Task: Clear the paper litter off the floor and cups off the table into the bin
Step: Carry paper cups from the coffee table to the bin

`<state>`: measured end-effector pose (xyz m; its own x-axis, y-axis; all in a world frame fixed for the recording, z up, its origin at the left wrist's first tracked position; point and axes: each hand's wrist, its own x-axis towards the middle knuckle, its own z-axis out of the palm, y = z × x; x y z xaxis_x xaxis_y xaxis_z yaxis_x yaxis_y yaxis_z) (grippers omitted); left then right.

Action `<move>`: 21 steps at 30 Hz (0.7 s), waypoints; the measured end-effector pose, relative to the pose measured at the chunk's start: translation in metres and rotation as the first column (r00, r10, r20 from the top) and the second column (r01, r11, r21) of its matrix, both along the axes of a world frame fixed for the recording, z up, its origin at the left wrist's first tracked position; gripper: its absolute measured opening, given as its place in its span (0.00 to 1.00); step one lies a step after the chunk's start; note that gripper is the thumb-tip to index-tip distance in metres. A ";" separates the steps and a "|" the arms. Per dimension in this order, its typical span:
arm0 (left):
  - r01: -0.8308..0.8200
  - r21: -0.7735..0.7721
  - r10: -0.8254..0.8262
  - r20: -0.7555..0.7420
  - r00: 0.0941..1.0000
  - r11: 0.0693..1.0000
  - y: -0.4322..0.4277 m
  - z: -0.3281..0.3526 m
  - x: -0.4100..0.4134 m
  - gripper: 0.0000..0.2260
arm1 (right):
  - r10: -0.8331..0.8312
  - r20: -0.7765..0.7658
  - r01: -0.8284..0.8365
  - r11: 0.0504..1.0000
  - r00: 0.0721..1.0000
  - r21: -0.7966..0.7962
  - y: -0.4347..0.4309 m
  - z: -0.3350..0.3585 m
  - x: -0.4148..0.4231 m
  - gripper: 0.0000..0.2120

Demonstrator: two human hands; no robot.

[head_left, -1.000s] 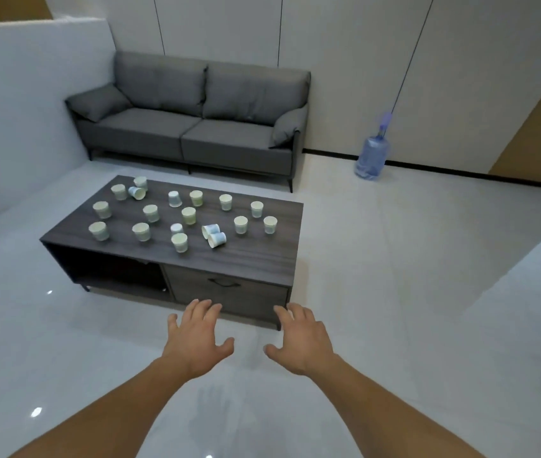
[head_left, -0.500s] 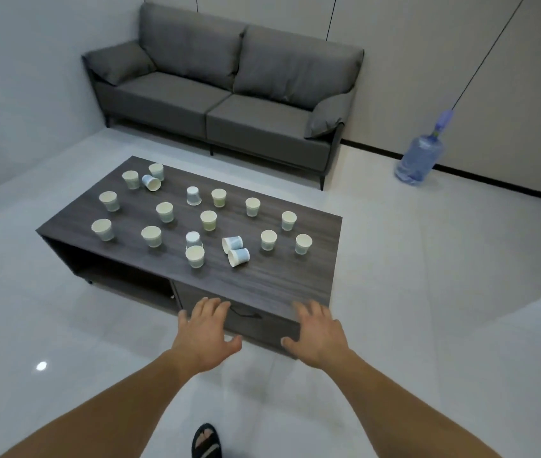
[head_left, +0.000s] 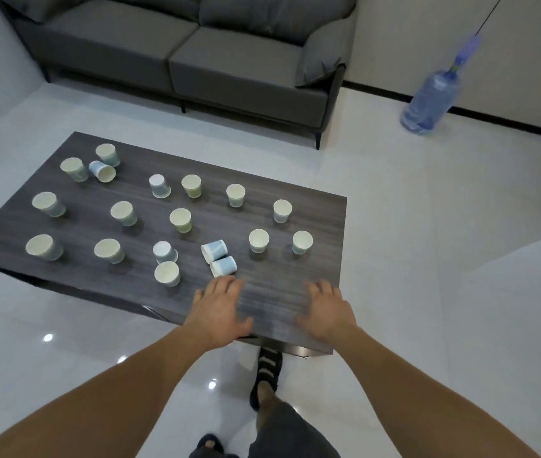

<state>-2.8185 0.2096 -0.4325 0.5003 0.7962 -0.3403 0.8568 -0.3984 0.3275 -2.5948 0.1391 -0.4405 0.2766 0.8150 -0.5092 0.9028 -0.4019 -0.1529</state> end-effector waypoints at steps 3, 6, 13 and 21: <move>0.006 -0.026 -0.005 0.030 1.000 1.000 0.041 -0.023 0.036 0.36 | 0.009 0.010 -0.009 0.999 1.000 -0.030 0.054 -0.025 0.036 0.37; 0.005 -0.065 -0.001 0.057 0.998 0.998 0.078 -0.054 0.068 0.36 | 0.007 0.013 -0.006 0.999 1.000 -0.049 0.104 -0.051 0.066 0.37; -0.081 -0.129 0.084 0.018 0.996 0.988 0.133 -0.139 0.092 0.37 | 0.053 0.033 -0.051 0.997 0.998 -0.056 0.196 -0.136 0.107 0.35; -0.112 -0.159 0.137 0.157 0.978 0.981 0.139 -0.196 0.110 0.37 | 0.040 0.051 -0.035 0.995 0.998 -0.090 0.237 -0.211 0.125 0.36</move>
<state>-2.7088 0.3488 -0.6288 0.4598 0.8025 -0.3802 0.8252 -0.2280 0.5168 -2.4696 0.3766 -0.6517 0.2748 0.7775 -0.5657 0.9235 -0.3772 -0.0698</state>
